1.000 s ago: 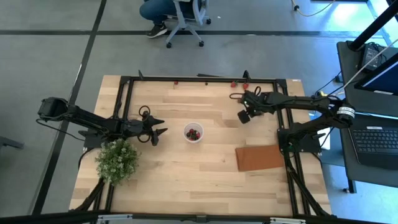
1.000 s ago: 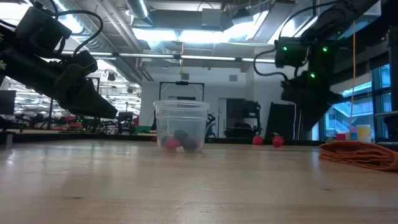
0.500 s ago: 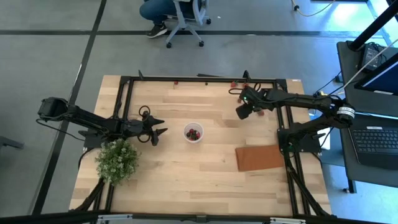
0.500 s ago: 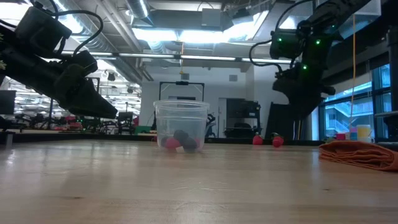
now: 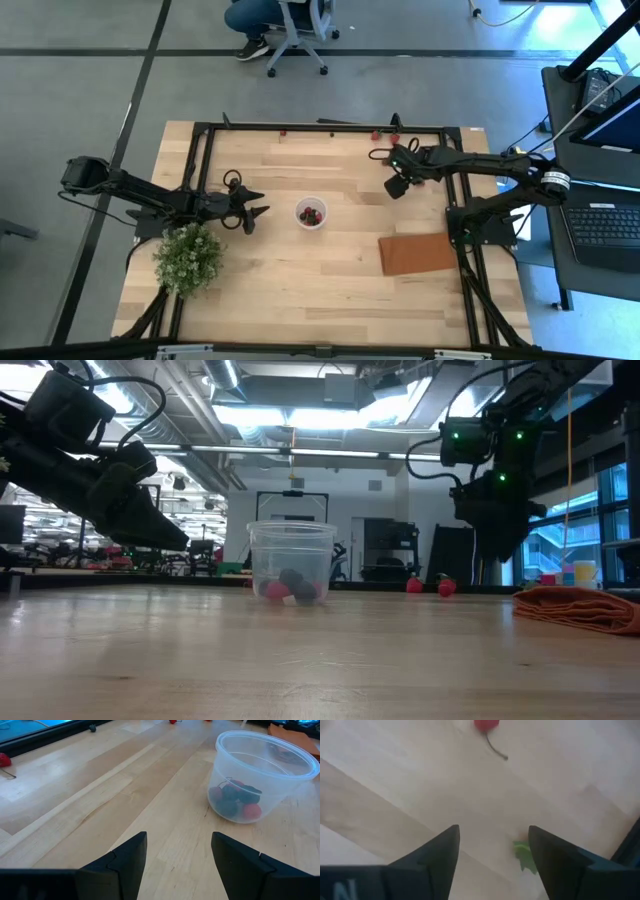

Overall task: Pick and placing Produce into tupperware
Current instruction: Put the bottom strawberry into the bin

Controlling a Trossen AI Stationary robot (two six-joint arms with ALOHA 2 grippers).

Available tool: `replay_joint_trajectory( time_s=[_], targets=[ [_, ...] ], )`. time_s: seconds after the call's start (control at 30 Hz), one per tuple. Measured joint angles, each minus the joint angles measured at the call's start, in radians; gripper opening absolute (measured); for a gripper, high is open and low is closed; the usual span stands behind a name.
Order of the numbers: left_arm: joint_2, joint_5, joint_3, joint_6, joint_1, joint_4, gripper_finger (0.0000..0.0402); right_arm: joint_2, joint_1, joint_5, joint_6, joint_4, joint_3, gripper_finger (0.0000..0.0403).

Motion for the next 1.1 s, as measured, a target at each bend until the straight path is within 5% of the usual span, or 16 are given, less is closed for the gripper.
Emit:
replay_joint_trajectory(
  time_s=[0.33,0.93,1.1],
  targets=[
    [0.0,0.0,0.0,0.0,0.0,0.0,0.0215,0.051,-0.009,0.018,-0.003,-0.006,-0.04,0.0203],
    [0.0,0.0,0.0,-0.024,0.0,0.001,0.0215,0.221,-0.009,0.116,-0.134,0.006,-0.041,0.0198],
    [0.0,0.0,0.0,-0.024,0.0,0.001,0.0215,0.238,-0.008,0.114,-0.122,0.006,-0.038,0.0165]
  ],
)
